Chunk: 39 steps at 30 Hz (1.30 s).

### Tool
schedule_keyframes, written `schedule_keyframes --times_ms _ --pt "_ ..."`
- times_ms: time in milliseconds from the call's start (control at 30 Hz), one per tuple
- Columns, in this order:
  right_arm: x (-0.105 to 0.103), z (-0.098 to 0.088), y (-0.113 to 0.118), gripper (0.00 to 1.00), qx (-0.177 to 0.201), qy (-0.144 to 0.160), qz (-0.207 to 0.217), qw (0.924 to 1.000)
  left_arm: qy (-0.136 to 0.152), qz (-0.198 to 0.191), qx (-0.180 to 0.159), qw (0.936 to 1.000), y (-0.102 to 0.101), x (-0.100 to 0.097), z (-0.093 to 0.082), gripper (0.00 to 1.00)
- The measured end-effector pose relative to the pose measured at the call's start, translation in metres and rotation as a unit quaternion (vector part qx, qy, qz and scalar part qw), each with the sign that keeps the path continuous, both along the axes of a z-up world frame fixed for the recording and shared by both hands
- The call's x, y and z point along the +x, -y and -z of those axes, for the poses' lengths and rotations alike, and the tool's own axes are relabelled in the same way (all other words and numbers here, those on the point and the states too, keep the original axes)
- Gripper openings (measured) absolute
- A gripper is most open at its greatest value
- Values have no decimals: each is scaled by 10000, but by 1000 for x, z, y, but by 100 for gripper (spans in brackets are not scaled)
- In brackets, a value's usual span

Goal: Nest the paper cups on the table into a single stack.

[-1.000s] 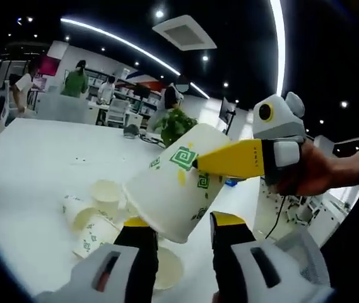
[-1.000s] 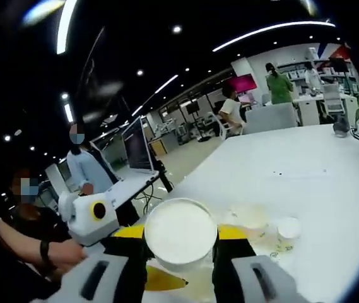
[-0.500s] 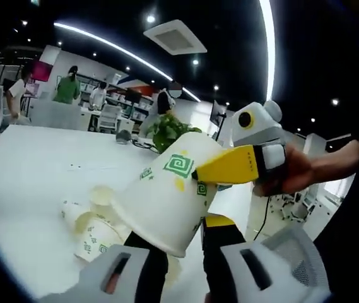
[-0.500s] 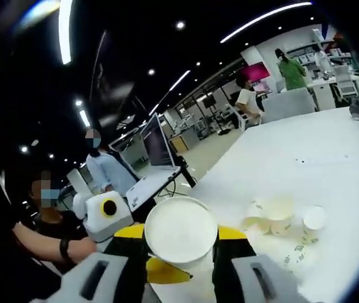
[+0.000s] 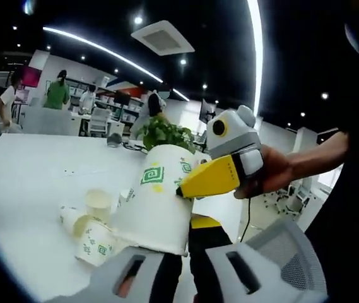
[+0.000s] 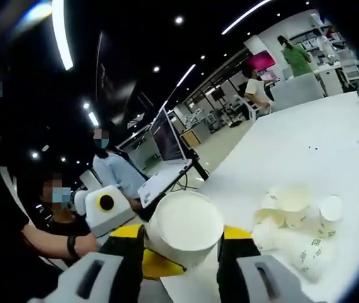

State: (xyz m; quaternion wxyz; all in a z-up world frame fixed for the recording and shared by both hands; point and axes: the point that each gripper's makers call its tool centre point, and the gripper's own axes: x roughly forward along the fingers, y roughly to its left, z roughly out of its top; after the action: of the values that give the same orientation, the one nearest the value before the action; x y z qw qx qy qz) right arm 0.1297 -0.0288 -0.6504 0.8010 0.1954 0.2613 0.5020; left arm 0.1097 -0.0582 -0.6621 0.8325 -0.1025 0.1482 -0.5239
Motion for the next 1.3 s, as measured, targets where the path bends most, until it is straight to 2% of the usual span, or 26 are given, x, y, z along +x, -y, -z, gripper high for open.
schedule_keyframes --times_ms 600,900,1133,1300 --pt "-5 7 12 54 -521 273 172 9981 -183 41 228 9996 3 0 15 0" --pt "2 12 30 57 -793 457 419 9949 -237 2 408 9989 -1 1 19 0" --pt "9 21 54 59 -1090 585 732 9896 -290 -52 493 9984 -4 2 21 0" --pt "6 26 69 59 -1252 624 874 9863 -312 -75 517 9981 -3 2 21 0"
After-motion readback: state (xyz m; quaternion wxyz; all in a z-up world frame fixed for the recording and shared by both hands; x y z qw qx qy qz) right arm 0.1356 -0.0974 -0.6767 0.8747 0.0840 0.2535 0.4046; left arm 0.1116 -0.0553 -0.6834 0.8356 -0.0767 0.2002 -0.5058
